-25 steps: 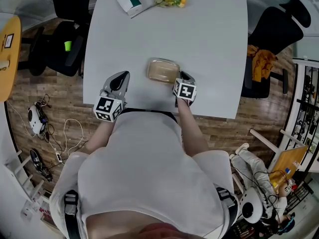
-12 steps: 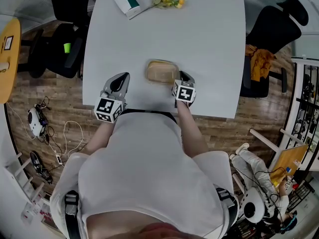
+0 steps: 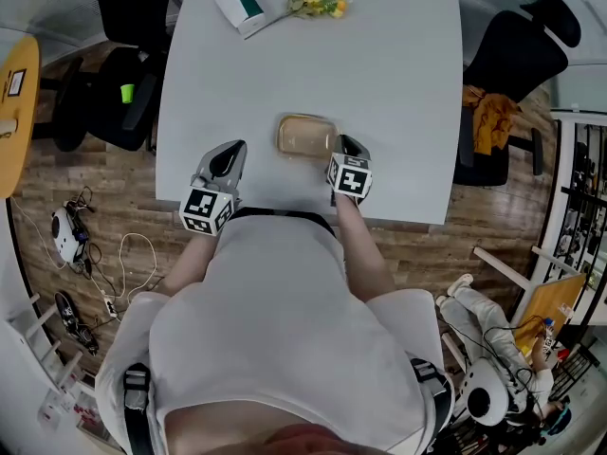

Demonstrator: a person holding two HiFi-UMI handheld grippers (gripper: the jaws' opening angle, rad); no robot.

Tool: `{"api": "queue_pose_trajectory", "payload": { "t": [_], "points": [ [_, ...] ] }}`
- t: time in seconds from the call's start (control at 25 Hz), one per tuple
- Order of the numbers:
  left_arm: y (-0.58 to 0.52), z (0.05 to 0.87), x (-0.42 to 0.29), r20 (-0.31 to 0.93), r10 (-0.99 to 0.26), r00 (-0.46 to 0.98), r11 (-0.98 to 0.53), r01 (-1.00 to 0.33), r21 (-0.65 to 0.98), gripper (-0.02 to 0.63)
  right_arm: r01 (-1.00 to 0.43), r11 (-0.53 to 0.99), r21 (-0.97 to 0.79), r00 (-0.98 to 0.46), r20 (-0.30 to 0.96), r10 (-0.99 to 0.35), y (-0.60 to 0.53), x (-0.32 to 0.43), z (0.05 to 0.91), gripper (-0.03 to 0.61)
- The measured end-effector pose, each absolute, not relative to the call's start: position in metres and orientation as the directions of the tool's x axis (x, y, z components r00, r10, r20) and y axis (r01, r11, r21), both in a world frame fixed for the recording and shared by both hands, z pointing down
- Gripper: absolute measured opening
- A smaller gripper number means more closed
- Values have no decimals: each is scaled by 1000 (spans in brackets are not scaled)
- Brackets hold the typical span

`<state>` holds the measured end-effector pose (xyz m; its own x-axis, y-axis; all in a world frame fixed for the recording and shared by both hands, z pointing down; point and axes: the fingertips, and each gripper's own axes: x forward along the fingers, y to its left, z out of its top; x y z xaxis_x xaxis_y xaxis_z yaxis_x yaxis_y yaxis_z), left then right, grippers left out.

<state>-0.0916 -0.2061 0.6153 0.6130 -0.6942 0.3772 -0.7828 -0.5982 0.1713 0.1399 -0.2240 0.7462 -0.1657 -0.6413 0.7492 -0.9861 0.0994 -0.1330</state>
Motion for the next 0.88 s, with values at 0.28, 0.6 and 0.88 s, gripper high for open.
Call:
{"api": "queue_pose_trajectory", "payload": {
  "t": [0.28,0.6,0.88],
  "points": [
    [-198,611,-90,365,-700,614,-600,-783,166,11,-987,121,-107,-161,724,-671,-220,138,730,21],
    [-189,602,-86,343,-704,622,-610,-777,157,11,-988,113,-104,-154,678,-719,-212,138,702,21],
    [-189,589,-84,303,-721,623,-613,-778,141,10,-988,94,-121,-148,585,-798,-209,143,655,21]
  ]
}}
